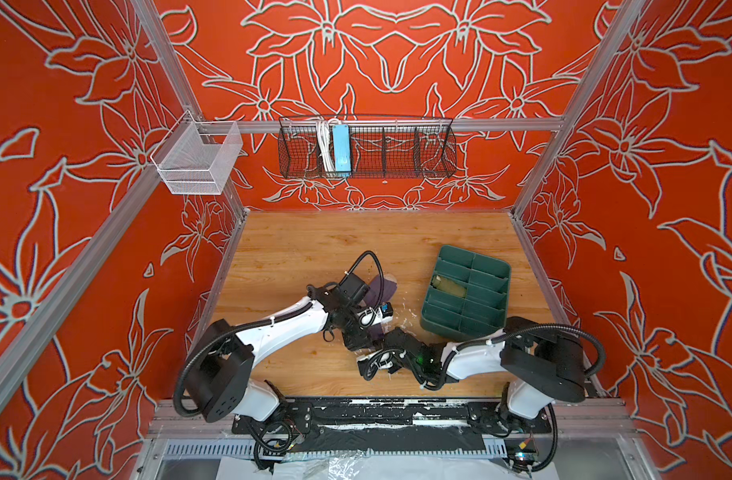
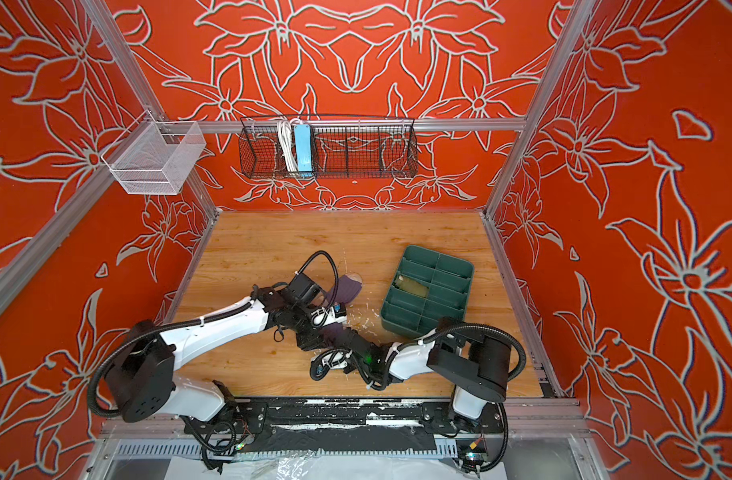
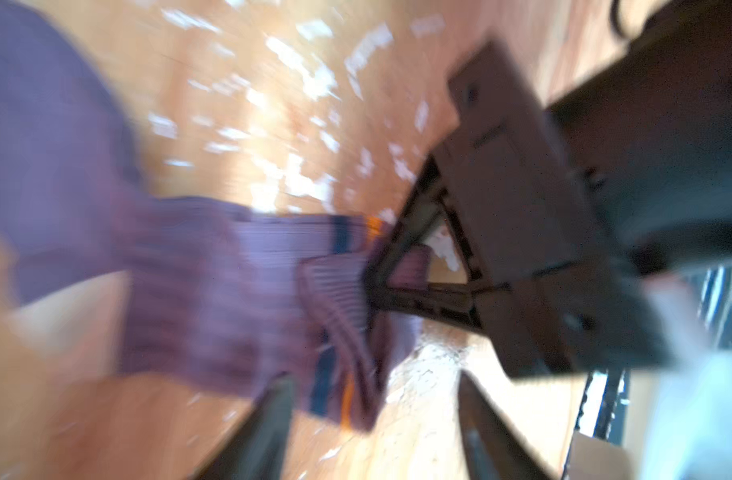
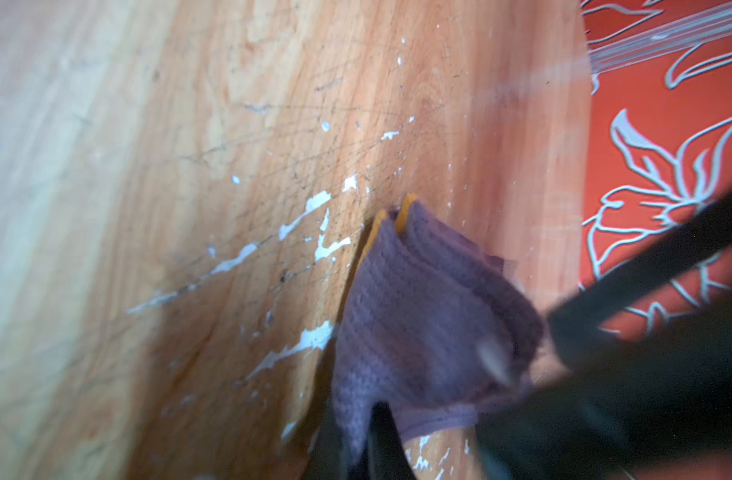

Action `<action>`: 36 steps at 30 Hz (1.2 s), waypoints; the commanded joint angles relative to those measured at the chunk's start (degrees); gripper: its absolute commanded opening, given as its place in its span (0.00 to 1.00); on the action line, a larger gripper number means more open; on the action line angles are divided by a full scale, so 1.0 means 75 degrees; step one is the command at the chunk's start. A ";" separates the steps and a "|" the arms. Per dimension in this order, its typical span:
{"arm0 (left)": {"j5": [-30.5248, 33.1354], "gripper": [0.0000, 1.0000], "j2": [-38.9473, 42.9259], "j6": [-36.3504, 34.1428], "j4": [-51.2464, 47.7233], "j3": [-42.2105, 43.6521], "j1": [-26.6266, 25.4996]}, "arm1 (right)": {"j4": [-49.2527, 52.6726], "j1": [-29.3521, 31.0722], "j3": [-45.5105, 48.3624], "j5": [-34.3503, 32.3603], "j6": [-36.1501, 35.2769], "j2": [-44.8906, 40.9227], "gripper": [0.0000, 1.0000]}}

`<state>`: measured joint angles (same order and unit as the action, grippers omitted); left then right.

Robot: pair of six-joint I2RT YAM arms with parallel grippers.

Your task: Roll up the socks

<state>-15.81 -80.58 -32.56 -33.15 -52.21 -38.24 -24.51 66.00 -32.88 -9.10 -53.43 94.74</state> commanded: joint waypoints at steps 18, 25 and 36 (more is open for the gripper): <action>0.3547 1.00 0.5926 -0.2909 0.2579 -0.0071 0.0047 | 0.8322 -0.0788 -0.3320 0.3316 0.2549 0.0691 0.00; 0.0606 0.95 0.5574 -0.4548 -0.0362 -0.1825 0.0016 | 0.9286 -0.1728 -0.4210 0.5296 0.3038 0.1276 0.00; 0.3267 0.86 0.5476 -0.5378 -0.0552 0.1663 -0.3192 | 1.0342 -0.2406 -0.5365 0.6771 0.2623 0.2496 0.00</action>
<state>0.05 -38.22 -68.66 -34.96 -45.39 -55.27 47.37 48.42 -71.46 35.99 -32.18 111.50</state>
